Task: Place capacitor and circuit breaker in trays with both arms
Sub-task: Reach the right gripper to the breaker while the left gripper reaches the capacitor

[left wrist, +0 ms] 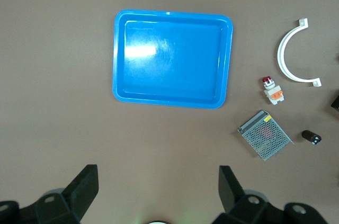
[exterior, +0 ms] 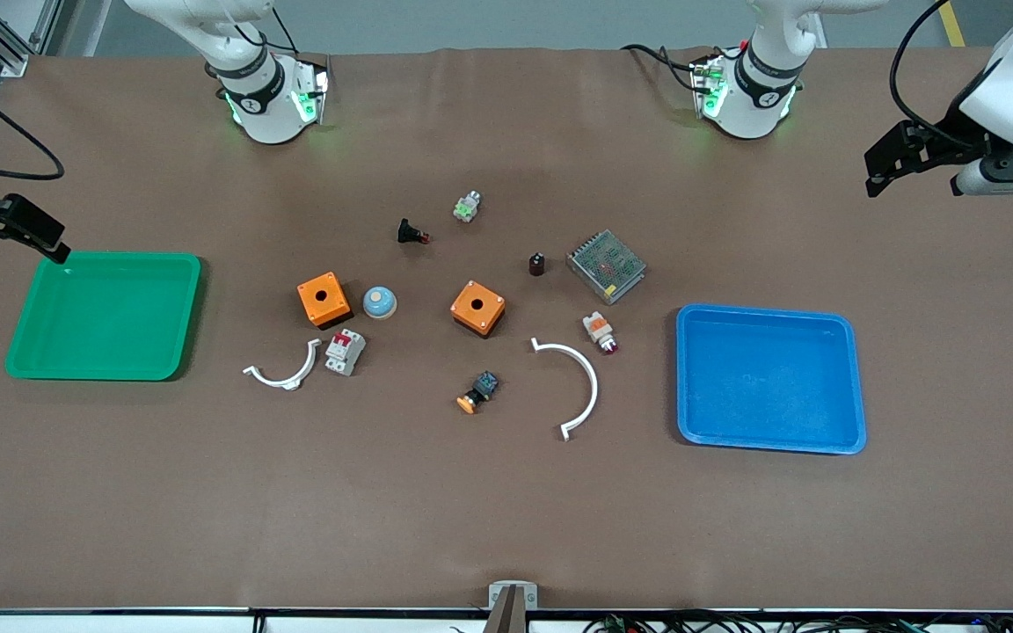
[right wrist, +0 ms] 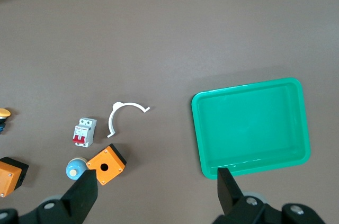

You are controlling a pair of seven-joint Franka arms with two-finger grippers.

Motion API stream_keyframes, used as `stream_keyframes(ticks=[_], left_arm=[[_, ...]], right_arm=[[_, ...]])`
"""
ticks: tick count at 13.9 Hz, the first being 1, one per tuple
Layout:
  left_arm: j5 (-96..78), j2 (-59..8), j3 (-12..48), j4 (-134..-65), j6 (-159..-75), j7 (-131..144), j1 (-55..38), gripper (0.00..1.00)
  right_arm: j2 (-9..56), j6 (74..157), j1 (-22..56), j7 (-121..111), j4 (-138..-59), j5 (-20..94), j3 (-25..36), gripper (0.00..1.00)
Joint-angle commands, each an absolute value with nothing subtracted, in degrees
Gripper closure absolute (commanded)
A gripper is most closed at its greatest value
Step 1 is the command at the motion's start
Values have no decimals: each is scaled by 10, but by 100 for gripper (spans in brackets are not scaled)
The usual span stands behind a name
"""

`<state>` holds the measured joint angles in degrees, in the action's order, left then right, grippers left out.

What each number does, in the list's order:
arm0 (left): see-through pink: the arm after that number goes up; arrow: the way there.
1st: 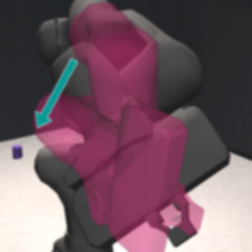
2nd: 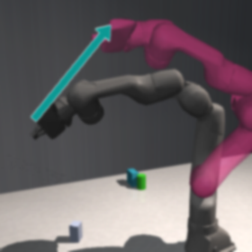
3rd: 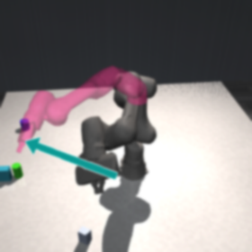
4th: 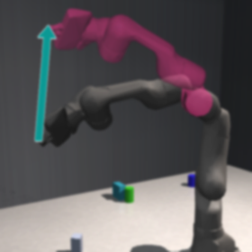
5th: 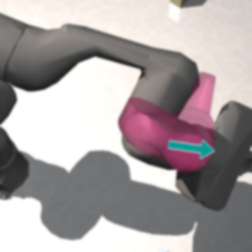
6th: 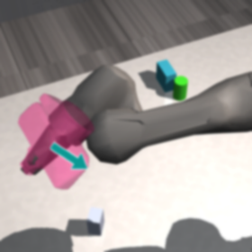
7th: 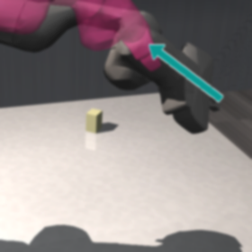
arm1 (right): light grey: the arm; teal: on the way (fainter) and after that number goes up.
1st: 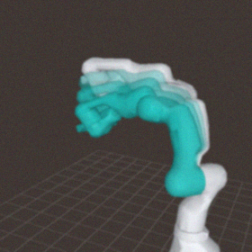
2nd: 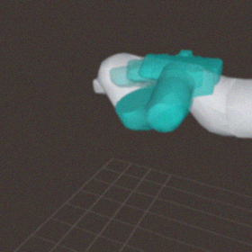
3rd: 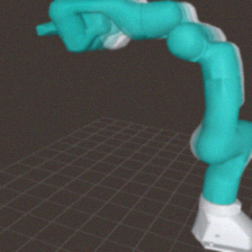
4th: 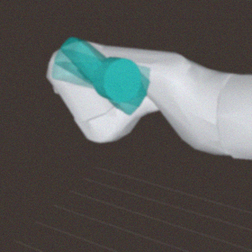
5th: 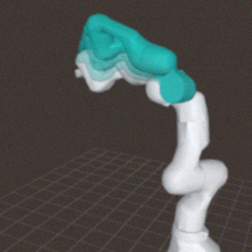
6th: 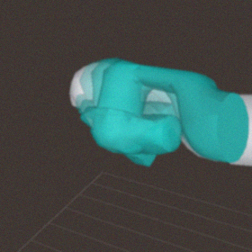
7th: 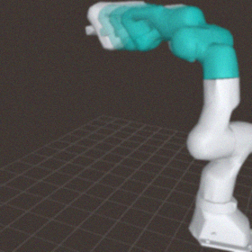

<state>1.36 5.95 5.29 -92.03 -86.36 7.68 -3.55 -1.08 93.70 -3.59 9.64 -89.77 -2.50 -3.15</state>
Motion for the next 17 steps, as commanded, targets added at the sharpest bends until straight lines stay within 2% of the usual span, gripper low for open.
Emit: stream_keyframes(ticks=[1, 6, 9, 14, 17], left_arm=[[12, 52, 54, -907, -855, 62, -37, 0], [11, 38, 61, -906, -855, 75, -45, 0], [7, -1, 113, -911, -871, 113, -46, 0], [14, -93, 203, -932, -997, 323, -67, 0], [59, -178, 207, -935, -1068, 510, -164, 0]], right_arm=[[-21, 934, -44, 90, -904, -14, -34, 0], [-20, 933, -44, 90, -904, -14, -33, 0], [-11, 938, -42, 90, -904, -13, -33, 0], [39, 949, -53, 89, -903, 31, -33, 0], [76, 950, -33, 99, -913, 59, -38, 0]])
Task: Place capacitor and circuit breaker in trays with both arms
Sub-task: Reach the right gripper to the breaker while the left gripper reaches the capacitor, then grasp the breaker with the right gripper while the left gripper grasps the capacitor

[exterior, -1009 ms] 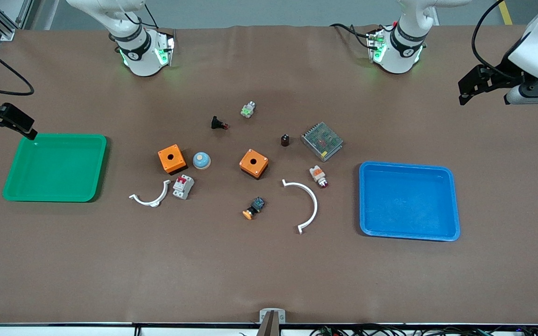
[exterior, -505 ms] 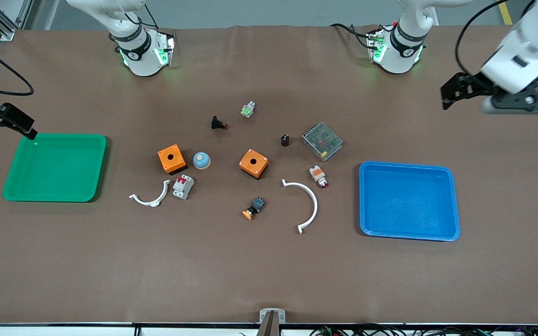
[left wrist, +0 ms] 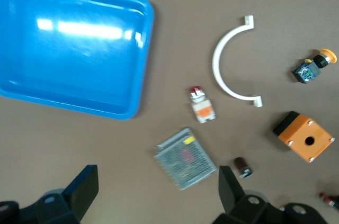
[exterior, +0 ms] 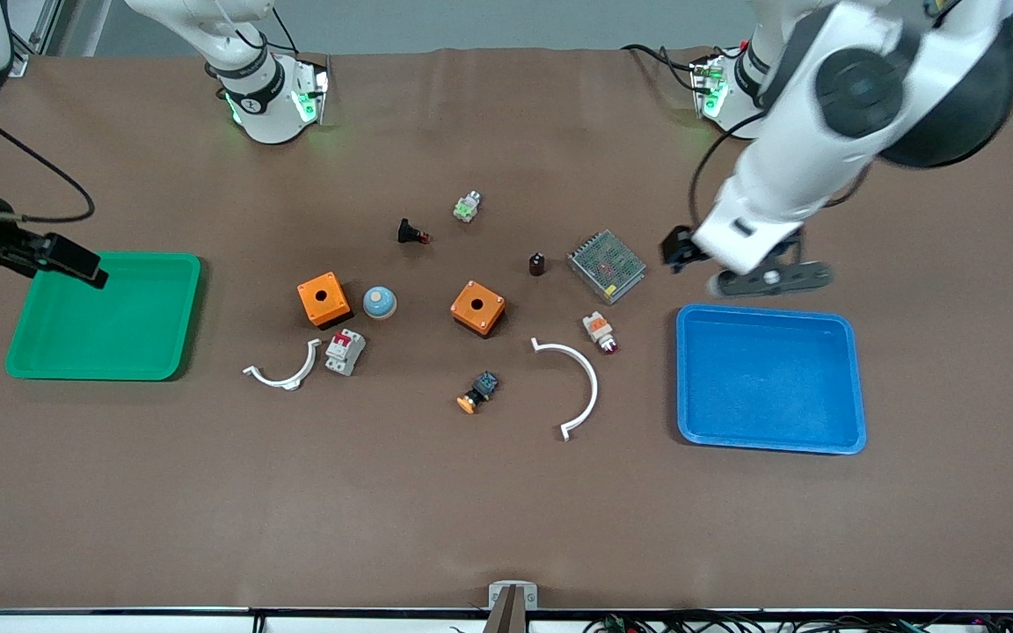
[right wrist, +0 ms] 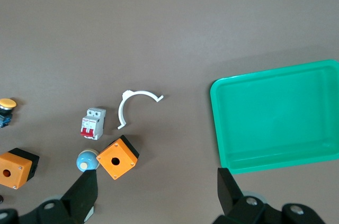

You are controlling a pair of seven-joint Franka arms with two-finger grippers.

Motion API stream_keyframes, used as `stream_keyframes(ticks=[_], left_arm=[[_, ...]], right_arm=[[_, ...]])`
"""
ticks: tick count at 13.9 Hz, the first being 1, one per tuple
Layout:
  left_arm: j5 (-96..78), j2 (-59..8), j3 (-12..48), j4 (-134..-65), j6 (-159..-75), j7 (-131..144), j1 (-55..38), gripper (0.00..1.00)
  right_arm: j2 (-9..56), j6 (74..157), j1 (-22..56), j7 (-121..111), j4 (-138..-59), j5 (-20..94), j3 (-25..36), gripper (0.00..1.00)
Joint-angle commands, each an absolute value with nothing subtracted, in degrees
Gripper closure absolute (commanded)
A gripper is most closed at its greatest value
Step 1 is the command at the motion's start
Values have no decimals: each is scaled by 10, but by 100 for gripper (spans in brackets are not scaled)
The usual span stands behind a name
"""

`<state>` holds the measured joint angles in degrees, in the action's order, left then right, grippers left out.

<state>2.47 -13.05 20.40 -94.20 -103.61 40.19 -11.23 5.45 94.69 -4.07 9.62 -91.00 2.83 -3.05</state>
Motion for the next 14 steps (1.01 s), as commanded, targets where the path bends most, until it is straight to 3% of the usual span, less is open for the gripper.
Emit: stream_keyframes(ticks=[1, 4, 8, 11, 14], left_arm=[[72, -205, 207, -936, -1090, 588, -193, 0], [75, -228, 207, -980, -1144, 707, -241, 0], [78, -236, 206, -1061, -1257, 831, -278, 2], [121, -283, 207, -1062, -1292, 936, -298, 10], [127, -315, 207, -1056, -1316, 960, -305, 21]], right_arm=[[82, 970, -16, 111, -933, 83, -37, 0], [120, 1094, 38, 218, -1009, 87, -38, 0], [212, 1188, 97, 335, -1024, 86, -38, 0], [267, 1312, 140, 359, -1078, 85, -37, 0], [291, 1358, 144, 359, -1099, 84, -36, 0]])
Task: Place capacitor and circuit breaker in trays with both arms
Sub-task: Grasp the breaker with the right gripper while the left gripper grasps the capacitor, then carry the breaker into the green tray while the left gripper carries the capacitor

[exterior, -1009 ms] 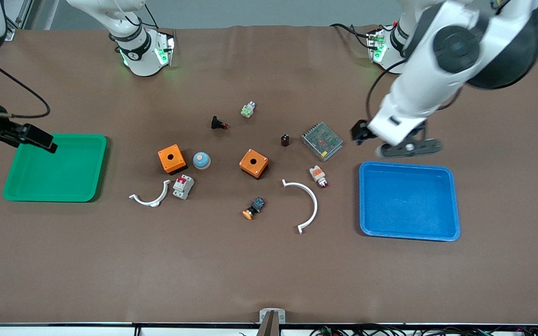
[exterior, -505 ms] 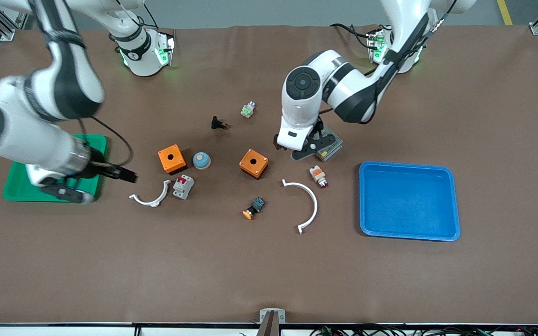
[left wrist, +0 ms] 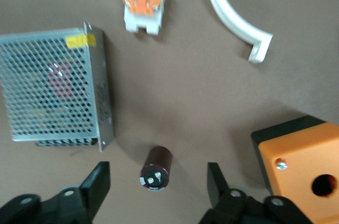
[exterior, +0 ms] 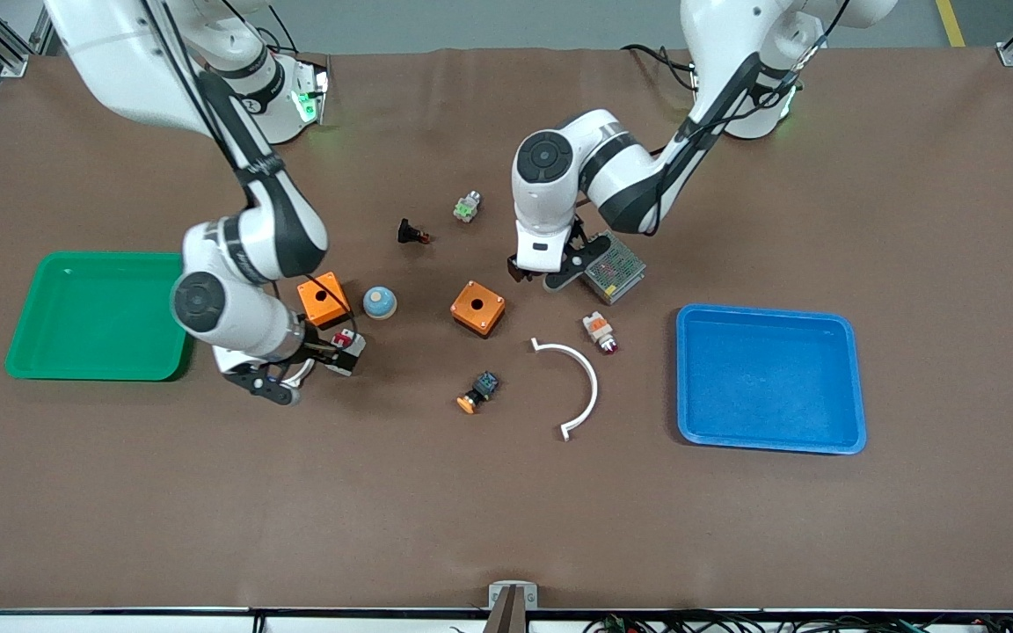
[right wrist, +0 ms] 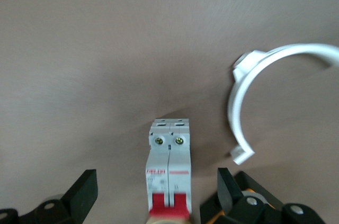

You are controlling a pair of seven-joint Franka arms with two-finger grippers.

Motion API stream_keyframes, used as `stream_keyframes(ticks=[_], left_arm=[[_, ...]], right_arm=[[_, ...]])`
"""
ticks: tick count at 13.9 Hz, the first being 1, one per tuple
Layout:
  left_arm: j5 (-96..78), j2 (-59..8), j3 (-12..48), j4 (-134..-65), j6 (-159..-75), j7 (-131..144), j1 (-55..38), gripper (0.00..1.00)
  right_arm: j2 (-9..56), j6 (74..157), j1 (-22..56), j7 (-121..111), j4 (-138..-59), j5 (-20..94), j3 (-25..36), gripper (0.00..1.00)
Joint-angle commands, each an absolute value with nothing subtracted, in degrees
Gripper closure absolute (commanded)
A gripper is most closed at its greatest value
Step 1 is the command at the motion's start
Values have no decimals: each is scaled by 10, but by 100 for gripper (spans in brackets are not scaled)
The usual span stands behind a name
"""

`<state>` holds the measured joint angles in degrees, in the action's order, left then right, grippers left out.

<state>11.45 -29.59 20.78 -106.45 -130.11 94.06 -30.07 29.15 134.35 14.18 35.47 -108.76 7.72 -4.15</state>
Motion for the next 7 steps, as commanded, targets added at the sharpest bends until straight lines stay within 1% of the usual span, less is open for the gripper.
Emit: stream_keyframes(ticks=[1, 2, 3, 4, 5, 7], left_arm=[[127, -323, 207, -1054, -1320, 960, -305, 21], [128, -330, 207, -1056, -1324, 960, -306, 22], [128, -337, 206, -1056, -1324, 960, -306, 22], [128, -343, 207, -1055, -1325, 960, -307, 24], [128, -347, 207, -1055, -1326, 961, -310, 26], [128, -357, 207, -1055, -1326, 961, -312, 30]], right_arm=[[296, 1367, 144, 359, -1106, 84, -36, 1], [305, 1372, 144, 359, -1108, 84, -37, 24], [308, 1370, 144, 360, -1108, 84, -37, 54], [308, 1366, 143, 363, -1108, 85, -37, 70], [307, 1363, 141, 366, -1108, 85, -37, 82], [306, 1349, 139, 366, -1100, 86, -37, 93]])
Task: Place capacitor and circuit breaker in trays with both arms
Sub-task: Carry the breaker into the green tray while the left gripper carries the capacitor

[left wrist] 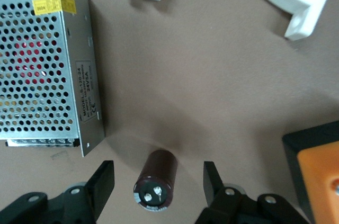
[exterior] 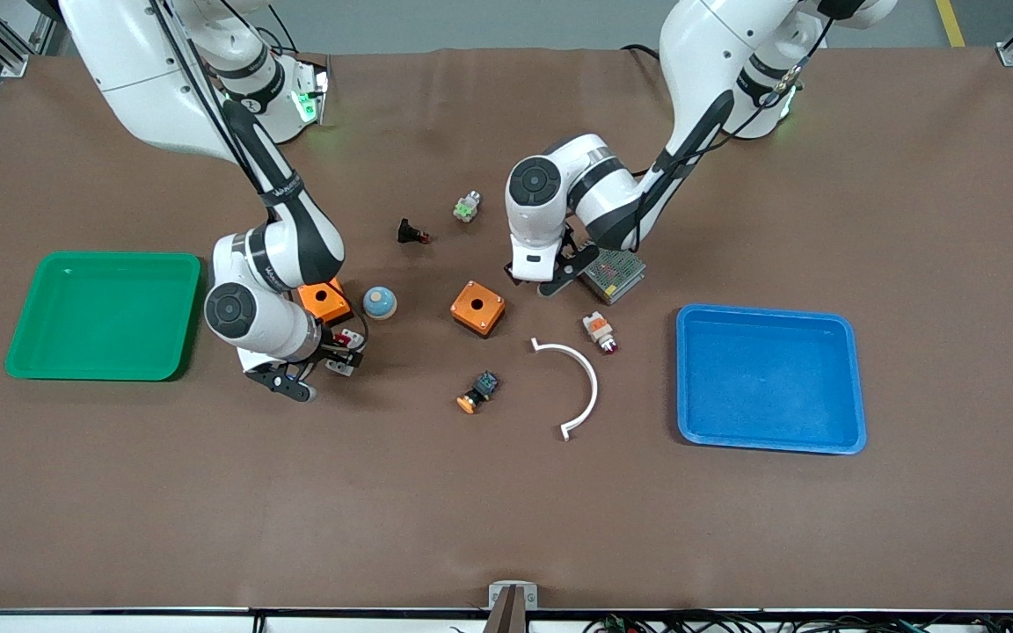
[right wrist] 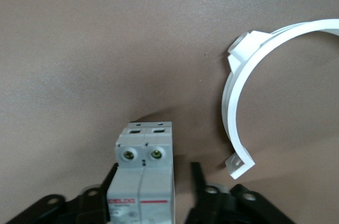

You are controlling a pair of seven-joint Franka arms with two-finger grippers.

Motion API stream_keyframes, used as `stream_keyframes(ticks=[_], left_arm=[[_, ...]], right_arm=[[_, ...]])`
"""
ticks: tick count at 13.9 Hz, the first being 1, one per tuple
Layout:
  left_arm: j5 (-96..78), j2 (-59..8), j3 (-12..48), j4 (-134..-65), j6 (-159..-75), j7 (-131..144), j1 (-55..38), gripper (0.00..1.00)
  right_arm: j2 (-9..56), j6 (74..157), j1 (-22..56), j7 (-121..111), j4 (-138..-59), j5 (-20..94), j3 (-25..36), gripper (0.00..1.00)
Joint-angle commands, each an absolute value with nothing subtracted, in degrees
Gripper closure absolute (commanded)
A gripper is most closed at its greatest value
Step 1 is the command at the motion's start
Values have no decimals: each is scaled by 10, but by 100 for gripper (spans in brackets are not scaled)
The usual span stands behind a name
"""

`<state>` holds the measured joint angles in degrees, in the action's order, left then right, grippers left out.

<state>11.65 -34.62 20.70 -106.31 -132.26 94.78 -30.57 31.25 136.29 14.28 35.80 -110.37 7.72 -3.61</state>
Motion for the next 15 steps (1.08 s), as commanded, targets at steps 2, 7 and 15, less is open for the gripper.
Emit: stream_keyframes(ticks=[2, 7, 15], left_arm=[[124, -360, 207, -1054, -1328, 962, -318, 35], [124, -369, 207, -1050, -1352, 961, -324, 90], [128, -283, 201, -975, -1254, 835, -209, 100]], right_arm=[[301, 1347, 136, 355, -1087, 85, -35, 98], [241, 1167, 16, 170, -1034, 71, -33, 99], [170, 1234, -217, -298, -1163, 32, -33, 98]])
